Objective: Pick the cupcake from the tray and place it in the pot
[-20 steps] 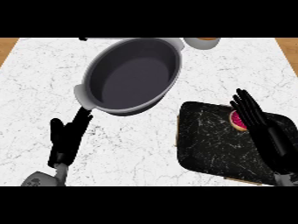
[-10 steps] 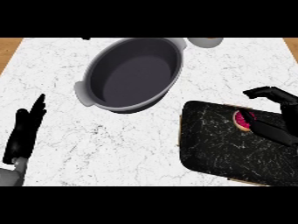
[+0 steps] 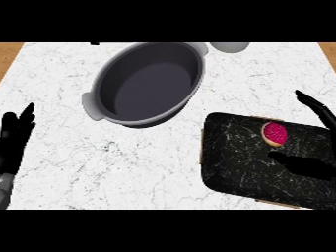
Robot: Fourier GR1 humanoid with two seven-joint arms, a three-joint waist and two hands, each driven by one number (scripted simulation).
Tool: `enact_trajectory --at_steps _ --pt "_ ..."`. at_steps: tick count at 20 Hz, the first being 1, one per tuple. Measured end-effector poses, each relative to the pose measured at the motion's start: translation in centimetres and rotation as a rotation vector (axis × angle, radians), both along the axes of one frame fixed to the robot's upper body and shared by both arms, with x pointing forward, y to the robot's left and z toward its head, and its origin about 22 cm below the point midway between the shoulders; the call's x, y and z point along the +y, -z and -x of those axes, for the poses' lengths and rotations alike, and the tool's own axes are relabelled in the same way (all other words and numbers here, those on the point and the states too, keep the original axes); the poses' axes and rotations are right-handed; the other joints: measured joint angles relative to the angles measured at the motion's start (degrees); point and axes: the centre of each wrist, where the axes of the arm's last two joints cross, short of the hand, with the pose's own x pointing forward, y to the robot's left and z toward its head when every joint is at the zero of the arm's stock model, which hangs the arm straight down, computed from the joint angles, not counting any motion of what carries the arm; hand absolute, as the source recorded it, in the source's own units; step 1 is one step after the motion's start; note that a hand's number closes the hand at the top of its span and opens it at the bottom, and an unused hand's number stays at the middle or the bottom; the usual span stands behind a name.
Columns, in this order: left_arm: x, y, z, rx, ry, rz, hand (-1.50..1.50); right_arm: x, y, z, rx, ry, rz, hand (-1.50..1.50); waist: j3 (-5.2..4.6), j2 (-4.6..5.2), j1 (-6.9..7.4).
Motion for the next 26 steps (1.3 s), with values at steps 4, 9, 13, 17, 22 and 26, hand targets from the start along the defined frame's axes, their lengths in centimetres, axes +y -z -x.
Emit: enact_trajectory --at_steps 4,9,13,17,22,26 --pt "-0.1 0.1 0.2 0.007 -0.008 -0.007 0.00 -1.1 -2.6 0.5 0.092 0.041 0.189 -1.50 -0.09 -0.08 -0.21" --pt "-0.3 -0.6 -0.1 0.010 -0.012 -0.005 0.00 -1.2 -7.1 0.7 0.247 0.066 0.401 -1.50 -0.15 -0.11 -0.16" --pt "-0.5 -0.7 -0.4 0.007 -0.005 -0.005 0.00 -0.1 -9.2 1.3 0.416 0.048 0.549 -1.50 -0.17 0.02 0.11" --pt "-1.3 -0.6 -0.8 0.005 0.000 -0.001 0.00 0.8 -10.2 1.0 0.561 0.014 0.624 -1.50 -0.10 0.20 0.49" --pt "-1.0 -0.8 -0.8 0.004 0.001 -0.007 0.00 2.7 -10.1 0.5 0.648 0.037 0.665 -1.50 -0.04 0.21 0.62" --pt "-1.1 -0.5 0.1 0.007 0.001 -0.002 0.00 3.3 -9.4 -0.1 0.692 0.061 0.672 -1.50 0.00 0.19 0.60"
